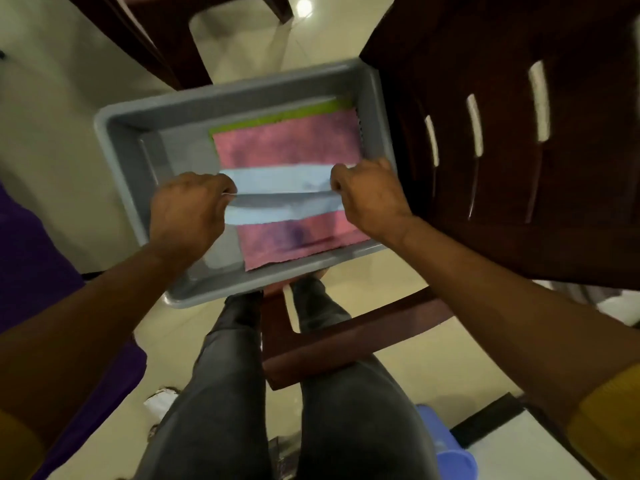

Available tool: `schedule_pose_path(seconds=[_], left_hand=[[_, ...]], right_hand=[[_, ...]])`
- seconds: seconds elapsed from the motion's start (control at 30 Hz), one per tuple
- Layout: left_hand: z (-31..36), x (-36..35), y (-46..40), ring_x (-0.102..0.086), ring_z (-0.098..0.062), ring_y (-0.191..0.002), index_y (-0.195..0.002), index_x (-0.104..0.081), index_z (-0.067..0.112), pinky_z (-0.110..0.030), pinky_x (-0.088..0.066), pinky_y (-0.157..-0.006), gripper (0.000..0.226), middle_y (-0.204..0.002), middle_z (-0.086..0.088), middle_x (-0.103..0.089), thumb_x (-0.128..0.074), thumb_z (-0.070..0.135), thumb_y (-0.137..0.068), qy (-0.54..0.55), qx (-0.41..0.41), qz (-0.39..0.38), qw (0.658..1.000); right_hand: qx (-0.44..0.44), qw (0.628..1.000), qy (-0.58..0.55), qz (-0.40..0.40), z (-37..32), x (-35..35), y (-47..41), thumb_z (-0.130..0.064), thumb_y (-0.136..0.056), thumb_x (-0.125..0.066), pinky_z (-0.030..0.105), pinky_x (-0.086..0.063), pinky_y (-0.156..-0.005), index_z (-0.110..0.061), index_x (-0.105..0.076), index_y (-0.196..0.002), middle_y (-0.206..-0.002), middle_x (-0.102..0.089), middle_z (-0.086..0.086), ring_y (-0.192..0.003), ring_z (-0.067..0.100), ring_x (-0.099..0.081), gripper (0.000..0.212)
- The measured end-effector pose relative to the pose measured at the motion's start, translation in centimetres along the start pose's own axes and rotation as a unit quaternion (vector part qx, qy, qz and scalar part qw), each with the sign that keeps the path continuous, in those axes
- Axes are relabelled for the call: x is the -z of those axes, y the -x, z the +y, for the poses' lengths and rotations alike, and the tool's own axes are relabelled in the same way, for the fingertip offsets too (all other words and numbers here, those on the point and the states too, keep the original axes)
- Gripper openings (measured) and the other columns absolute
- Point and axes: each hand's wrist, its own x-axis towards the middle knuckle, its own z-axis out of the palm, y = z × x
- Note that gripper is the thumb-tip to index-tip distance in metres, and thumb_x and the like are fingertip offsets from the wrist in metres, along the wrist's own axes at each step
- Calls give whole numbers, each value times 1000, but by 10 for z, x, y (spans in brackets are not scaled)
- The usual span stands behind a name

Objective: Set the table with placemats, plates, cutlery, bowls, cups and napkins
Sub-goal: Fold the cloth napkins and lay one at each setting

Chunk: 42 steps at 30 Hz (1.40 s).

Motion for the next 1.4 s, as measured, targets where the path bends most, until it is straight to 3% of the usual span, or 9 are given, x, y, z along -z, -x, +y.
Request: schedule_pose_path(seconds=[0.13,0.27,0.43,0.67,0.8,0.97,1.13,1.3,1.4], left_hand=[[5,52,23,-67,-36,-78,-106,-76,12,-45,-52,-72,13,-91,-11,-76,-65,13,-99,22,10,45,999],[10,105,59,-67,-36,-87,-106,-78,11,-48,-55,-74,13,-97,-12,-75,-70,9,-96,47,46,65,996],[2,166,118,-61,-16,-79,-105,-70,22,-35,-50,-66,11,-92,2,-71,-61,22,-101,101,94,68,988],[-30,210,217,-69,-9,-74,-100,-61,47,-9,-47,-56,38,-87,15,-69,-67,9,-98,227,222,84,945],[-54,223,272,-68,-9,-79,-91,-61,53,-26,-50,-70,46,-88,14,-73,-70,8,-95,238,271,121,925],[-81,233,335,-64,-13,-78,-96,-79,42,-34,-52,-68,30,-84,16,-62,-78,14,-88,186,323,206,905],[-105,243,390,-70,-8,-69,-86,-74,47,-33,-57,-68,22,-69,18,-73,-73,25,-88,232,413,252,844],[-132,253,424,-78,-19,-80,-100,-75,30,-49,-66,-75,13,-102,3,-78,-63,28,-99,472,448,304,696],[-142,270,436,-76,-29,-95,-118,-70,24,-47,-65,-78,25,-120,0,-71,-59,40,-102,563,440,277,643]], right_hand=[[74,996,55,-8,-12,55,18,2,-67,-77,37,-45,-75,-18,-71,-96,-76,-65,3,-71,30,-63,35],[103,993,61,-14,-17,96,35,-3,-70,-76,36,-46,-67,-18,-74,-78,-70,-59,2,-61,30,-60,18],[58,993,-102,-18,-44,164,50,-24,-94,-69,36,-52,-63,-18,-77,-95,-81,-72,2,-73,24,-66,9],[7,914,-407,1,-110,228,48,-10,-82,-87,27,-53,-60,-8,-76,-81,-71,-74,-3,-63,11,-67,10],[48,874,-482,-38,-163,251,46,5,-88,-75,14,-53,-68,-9,-78,-97,-76,-77,-12,-71,-1,-69,16],[85,839,-536,-35,-233,272,57,6,-82,-79,20,-57,-64,-7,-74,-88,-72,-76,1,-63,9,-68,15],[132,816,-562,-31,-306,281,77,-4,-80,-82,27,-61,-73,-8,-77,-88,-77,-77,4,-71,13,-71,11],[222,787,-571,-72,-375,280,109,-12,-79,-80,28,-55,-73,-7,-75,-88,-93,-78,11,-79,22,-67,12],[281,775,-544,-155,-414,278,133,-5,-84,-79,31,-57,-75,-5,-73,-90,-93,-75,18,-84,26,-70,9]])
